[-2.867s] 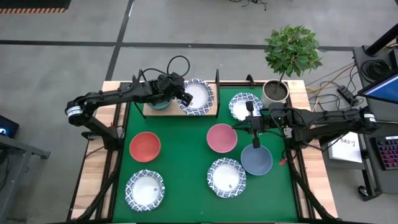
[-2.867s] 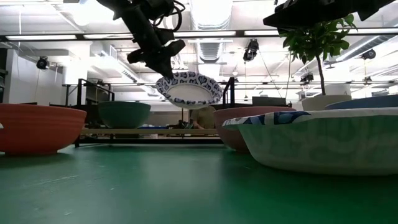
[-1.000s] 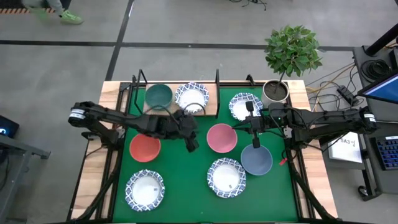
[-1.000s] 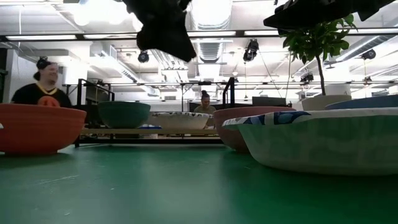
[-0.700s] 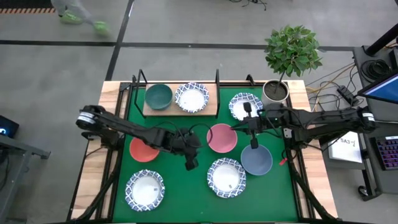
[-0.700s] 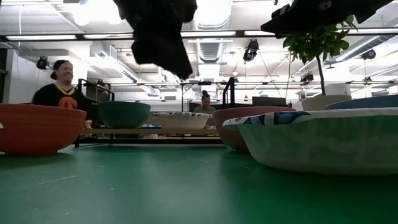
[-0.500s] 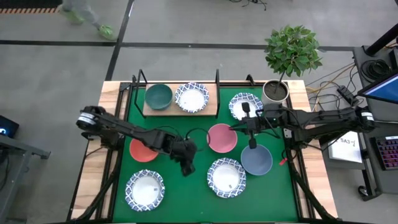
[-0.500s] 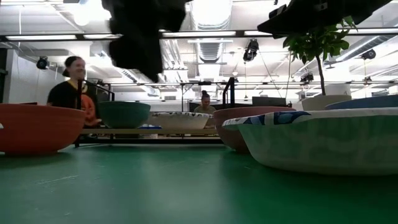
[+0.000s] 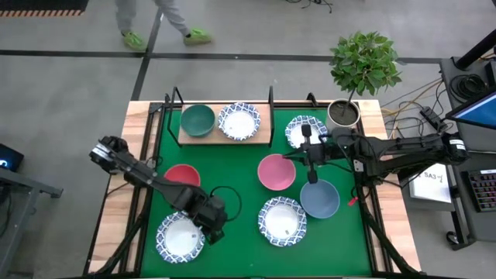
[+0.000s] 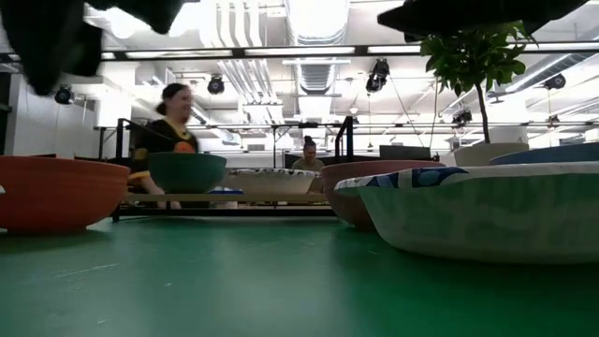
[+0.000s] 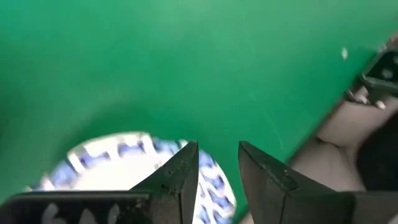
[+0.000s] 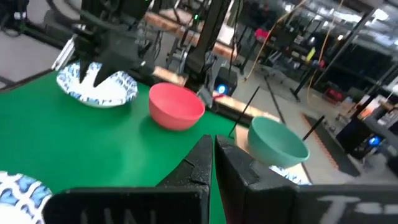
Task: Place and stack bowls onto a shelf
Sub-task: Stack the white bowl on top of the white bowl on the shelf
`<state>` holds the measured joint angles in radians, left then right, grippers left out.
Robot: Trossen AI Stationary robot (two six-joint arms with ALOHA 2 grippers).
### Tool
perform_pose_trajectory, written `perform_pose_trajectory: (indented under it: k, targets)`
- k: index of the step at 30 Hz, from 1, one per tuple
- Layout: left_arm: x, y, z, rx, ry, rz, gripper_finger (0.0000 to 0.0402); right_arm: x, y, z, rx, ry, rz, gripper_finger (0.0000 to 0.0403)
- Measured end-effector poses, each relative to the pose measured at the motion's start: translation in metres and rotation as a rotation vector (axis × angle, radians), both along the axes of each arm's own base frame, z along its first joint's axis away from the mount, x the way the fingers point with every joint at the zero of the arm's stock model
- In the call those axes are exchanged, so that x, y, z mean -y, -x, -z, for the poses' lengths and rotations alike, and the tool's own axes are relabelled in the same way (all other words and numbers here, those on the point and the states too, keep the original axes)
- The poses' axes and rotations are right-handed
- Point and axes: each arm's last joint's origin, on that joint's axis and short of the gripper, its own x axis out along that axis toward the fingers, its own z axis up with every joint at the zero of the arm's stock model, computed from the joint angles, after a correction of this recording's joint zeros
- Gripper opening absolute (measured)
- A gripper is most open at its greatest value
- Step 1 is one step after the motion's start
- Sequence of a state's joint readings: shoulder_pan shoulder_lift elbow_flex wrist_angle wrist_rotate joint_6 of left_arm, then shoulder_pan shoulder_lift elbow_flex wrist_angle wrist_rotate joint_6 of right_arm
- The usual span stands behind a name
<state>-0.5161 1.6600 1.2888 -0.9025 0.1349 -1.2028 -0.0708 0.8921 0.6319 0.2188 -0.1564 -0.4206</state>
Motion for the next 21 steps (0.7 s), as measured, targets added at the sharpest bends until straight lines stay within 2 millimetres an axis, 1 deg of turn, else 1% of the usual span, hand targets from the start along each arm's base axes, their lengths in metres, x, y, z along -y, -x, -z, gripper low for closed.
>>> perform_pose_trajectory:
  k: [3, 6, 10, 13, 16, 21]
  targets:
    - [0.013, 0.003, -0.009, -0.004, 0.060, 0.001, 0.0095, 0.000, 0.000, -0.002, 0.024, 0.001, 0.000, 0.0009]
    - [0.025, 0.006, -0.021, 0.024, 0.085, 0.009, 0.0095, 0.000, 0.000, -0.003, 0.032, -0.022, 0.002, 0.0009]
    - [0.035, 0.009, -0.031, 0.037, 0.112, -0.026, 0.0095, 0.000, 0.000, -0.002, 0.017, -0.076, 0.008, 0.0009]
    - [0.038, 0.010, -0.033, 0.033, 0.114, -0.080, 0.0095, 0.000, 0.000, -0.002, 0.013, -0.102, 0.011, 0.0009]
    - [0.039, 0.013, -0.029, -0.006, 0.124, -0.160, 0.0097, 0.000, 0.000, -0.002, 0.012, -0.111, 0.012, 0.0009]
    - [0.048, 0.021, -0.027, -0.052, 0.143, -0.218, 0.0117, 0.000, 0.000, -0.002, 0.012, -0.103, 0.011, 0.0009]
